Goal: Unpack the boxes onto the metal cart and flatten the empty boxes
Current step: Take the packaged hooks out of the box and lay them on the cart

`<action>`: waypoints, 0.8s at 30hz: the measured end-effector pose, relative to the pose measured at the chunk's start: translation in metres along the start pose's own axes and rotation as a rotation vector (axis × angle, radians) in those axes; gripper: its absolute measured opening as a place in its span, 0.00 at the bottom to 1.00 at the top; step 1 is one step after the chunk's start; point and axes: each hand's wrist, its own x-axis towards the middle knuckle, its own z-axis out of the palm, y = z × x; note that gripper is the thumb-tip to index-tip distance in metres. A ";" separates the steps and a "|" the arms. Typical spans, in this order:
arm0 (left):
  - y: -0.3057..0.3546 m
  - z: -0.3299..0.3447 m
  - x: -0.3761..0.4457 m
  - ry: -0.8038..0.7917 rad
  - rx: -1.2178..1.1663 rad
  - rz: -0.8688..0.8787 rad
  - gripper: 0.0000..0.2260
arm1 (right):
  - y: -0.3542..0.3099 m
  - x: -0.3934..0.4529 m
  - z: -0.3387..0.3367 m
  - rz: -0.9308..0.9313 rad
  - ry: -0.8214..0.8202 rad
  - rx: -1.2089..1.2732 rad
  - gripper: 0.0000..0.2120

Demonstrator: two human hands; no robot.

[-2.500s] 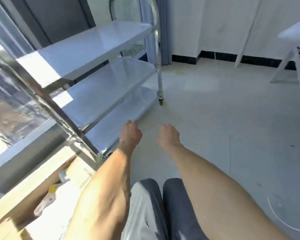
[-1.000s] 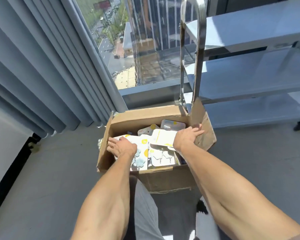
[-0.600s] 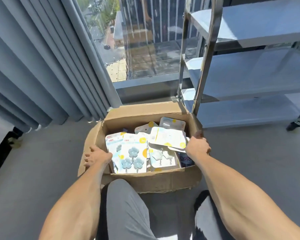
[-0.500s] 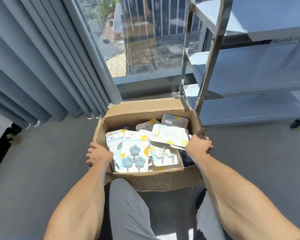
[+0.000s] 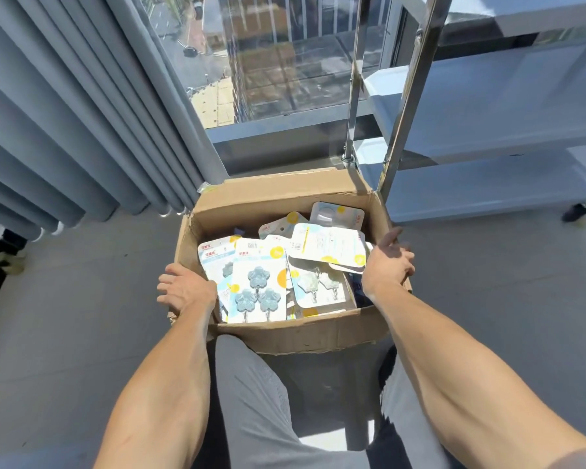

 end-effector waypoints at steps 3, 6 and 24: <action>0.000 0.002 -0.001 0.023 0.020 0.002 0.42 | 0.001 0.002 0.003 -0.008 0.018 -0.002 0.50; 0.000 0.003 -0.004 0.020 0.035 -0.001 0.42 | -0.001 0.002 0.009 -0.013 0.017 -0.043 0.53; 0.071 -0.002 -0.067 -0.223 -0.132 0.110 0.24 | -0.050 -0.022 0.017 -0.542 -0.053 0.023 0.23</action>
